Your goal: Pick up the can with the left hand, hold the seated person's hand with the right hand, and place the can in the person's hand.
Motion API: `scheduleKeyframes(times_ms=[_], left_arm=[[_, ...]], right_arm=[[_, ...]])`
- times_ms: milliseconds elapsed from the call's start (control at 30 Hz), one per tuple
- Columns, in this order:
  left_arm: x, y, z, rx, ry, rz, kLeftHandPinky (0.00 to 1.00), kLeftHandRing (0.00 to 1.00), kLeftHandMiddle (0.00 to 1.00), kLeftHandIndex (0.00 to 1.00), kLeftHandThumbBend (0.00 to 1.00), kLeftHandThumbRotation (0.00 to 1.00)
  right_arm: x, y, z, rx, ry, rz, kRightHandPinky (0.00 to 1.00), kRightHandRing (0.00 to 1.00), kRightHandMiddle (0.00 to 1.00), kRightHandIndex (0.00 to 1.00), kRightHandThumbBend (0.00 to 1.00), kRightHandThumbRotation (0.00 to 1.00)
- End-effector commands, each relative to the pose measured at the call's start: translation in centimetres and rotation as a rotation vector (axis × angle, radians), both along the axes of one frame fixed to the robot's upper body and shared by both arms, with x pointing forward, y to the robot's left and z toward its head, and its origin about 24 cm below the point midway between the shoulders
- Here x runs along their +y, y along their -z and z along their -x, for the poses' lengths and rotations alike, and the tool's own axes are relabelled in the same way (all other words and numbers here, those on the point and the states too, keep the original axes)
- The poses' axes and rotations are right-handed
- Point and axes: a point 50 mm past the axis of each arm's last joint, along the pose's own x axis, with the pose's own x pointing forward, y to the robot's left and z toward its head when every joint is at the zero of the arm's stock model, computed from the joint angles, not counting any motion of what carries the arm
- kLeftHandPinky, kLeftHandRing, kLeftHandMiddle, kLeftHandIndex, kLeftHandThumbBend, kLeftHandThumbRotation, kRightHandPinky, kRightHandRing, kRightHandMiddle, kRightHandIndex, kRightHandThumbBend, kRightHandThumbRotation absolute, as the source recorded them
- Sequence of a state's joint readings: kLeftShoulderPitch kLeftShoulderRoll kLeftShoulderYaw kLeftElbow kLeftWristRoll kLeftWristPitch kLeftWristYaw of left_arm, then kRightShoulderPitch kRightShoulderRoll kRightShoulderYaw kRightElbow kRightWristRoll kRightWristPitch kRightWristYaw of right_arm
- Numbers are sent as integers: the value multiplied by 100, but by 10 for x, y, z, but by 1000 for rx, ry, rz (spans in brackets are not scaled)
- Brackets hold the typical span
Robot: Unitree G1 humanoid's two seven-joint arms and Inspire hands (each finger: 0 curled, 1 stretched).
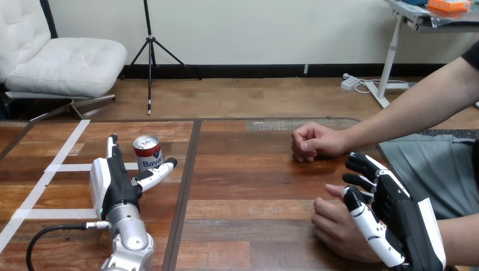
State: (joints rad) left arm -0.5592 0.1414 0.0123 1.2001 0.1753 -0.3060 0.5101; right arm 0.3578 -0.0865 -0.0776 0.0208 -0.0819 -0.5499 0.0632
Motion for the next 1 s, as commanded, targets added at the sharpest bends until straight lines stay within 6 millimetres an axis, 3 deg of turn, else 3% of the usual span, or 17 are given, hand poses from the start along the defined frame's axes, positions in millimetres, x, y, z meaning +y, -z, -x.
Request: scheduleKeyframes(times_ms=[0,433,967], left_arm=[[-6,-32,-26,-99,35,-17,82,89,93,92,80,14],[-9,-33,-27,-113,45,-6,71,81,89,88,77,10],[-11,-37,-29,-144,51,26,70,80,85,83,74,1]], right_arm=[[1,-20,-8,-107,-13,11,71,80,84,83,53,64],[1,-20,-7,-103,-16,-1,71,80,84,83,54,63],[2,-20,-7,-102,-17,6,70,80,84,83,55,65]])
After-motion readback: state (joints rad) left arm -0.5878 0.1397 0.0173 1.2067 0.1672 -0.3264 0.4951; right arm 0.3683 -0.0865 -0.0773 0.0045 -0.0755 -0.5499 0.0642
